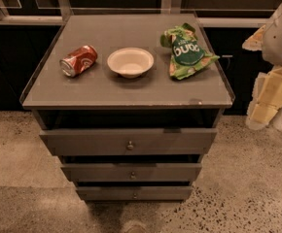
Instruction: Open bottom drawer
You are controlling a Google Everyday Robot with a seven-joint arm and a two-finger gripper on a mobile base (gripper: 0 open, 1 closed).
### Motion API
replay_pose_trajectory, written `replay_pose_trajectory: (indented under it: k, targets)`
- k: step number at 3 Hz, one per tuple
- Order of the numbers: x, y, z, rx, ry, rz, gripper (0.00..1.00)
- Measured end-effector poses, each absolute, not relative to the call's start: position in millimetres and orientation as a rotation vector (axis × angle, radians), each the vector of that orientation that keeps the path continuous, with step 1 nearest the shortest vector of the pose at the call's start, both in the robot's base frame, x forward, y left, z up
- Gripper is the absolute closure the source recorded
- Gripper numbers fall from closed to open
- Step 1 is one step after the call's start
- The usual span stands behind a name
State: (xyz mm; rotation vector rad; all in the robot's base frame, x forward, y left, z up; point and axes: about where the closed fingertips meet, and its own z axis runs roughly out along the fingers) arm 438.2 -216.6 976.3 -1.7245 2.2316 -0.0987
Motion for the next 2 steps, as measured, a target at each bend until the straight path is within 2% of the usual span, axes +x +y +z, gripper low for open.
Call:
replay_pose_trajectory:
  k: [1, 2]
  targets:
    - [438.2, -216.6, 976.3, -1.724, 2.232, -0.099, 0.0]
    - [425.0, -222.0, 944.7, -1.715, 2.213, -0.018, 0.0]
